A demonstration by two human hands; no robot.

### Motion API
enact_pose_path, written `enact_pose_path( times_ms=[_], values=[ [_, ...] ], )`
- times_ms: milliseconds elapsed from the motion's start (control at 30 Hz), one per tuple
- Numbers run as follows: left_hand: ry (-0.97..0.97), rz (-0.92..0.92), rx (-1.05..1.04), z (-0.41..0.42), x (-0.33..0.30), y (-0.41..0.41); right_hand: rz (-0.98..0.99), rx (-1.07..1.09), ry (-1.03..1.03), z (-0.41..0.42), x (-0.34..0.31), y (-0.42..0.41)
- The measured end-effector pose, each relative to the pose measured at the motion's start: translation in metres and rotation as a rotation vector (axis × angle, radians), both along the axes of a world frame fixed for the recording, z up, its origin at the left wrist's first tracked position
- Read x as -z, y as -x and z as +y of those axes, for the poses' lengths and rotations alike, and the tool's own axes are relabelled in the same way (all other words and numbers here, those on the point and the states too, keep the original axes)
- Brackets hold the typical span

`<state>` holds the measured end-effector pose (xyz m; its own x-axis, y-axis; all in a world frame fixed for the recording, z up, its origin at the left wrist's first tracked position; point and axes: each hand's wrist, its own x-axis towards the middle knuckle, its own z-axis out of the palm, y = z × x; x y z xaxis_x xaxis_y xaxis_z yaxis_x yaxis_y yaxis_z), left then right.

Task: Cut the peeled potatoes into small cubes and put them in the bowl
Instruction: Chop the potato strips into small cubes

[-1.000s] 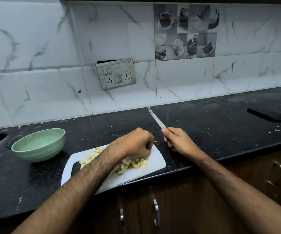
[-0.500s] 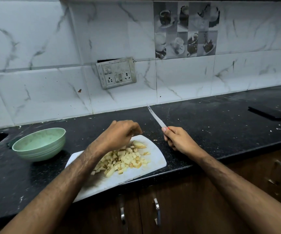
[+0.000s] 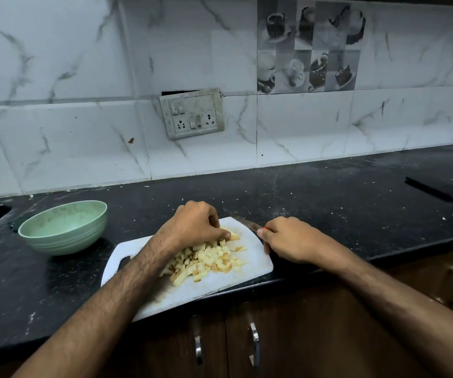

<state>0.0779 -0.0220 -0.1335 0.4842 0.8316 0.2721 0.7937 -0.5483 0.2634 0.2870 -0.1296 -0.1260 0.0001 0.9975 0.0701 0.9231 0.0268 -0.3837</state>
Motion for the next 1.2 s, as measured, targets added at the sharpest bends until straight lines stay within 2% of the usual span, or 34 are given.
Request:
enact_pose_path(
  times_ms=[133,233,767,1200],
  values=[
    [-0.125,0.089,-0.118,-0.003,0.003,-0.002,-0.293,0.006,-0.009,-0.006,-0.008,0.025],
    [-0.152,0.115,-0.14,-0.004,0.005,-0.001,-0.389,0.007,-0.011,-0.007,-0.011,0.033],
    [-0.153,0.087,-0.132,-0.004,0.007,-0.004,-0.527,-0.019,-0.051,-0.02,-0.011,0.041],
    [-0.151,0.082,-0.13,-0.002,0.006,-0.005,-0.541,-0.034,0.05,-0.005,-0.005,0.051]
  ],
)
